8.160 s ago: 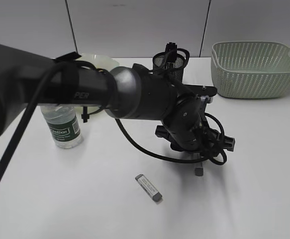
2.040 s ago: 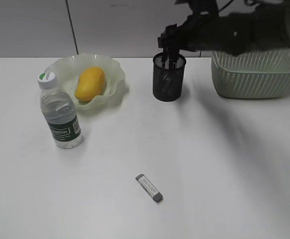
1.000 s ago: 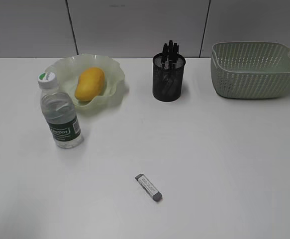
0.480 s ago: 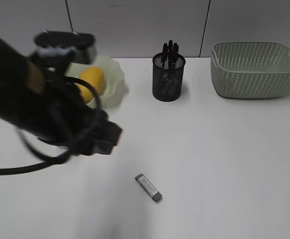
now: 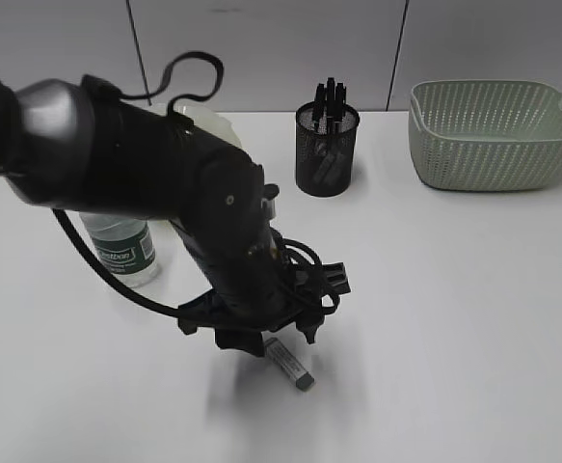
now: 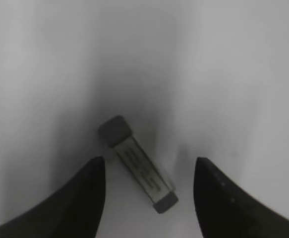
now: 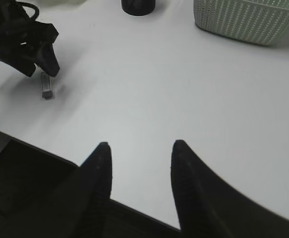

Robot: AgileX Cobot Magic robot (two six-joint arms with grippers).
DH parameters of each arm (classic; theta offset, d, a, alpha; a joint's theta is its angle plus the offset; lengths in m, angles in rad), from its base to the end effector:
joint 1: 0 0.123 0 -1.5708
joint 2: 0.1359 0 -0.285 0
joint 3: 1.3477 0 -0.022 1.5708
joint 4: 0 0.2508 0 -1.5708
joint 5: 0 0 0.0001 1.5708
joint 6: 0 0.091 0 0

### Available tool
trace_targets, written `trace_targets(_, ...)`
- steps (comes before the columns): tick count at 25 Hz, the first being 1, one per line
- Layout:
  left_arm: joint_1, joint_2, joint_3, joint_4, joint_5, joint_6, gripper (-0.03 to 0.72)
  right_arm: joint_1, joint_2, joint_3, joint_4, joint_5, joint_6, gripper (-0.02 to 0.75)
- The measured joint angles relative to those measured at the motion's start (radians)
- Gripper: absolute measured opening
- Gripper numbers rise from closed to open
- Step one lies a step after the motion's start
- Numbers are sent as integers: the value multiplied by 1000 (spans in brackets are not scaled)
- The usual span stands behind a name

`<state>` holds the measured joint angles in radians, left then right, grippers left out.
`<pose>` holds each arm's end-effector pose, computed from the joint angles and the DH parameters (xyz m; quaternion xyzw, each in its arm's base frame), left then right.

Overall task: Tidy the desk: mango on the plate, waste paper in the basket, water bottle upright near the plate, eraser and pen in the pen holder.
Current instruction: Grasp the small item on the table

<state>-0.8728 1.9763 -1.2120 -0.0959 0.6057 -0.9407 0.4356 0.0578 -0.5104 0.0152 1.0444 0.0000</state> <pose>0.2417 -0.2959 0.1402 -0.0686 0.9868 -0.1330 0.0626 0.0029 0.0027 0.2816 -0.1861 0.8409 0.1172 0.4945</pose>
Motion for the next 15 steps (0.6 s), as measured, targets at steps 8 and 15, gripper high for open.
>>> trace_targets(8, 0, 67, -4, 48, 5, -266, 375, 0, 0, 0, 0, 0, 0, 330)
trace_targets(15, -1, 76, -7, 80, -17, -317, 189, 0, 0, 0, 0, 0, 0, 330)
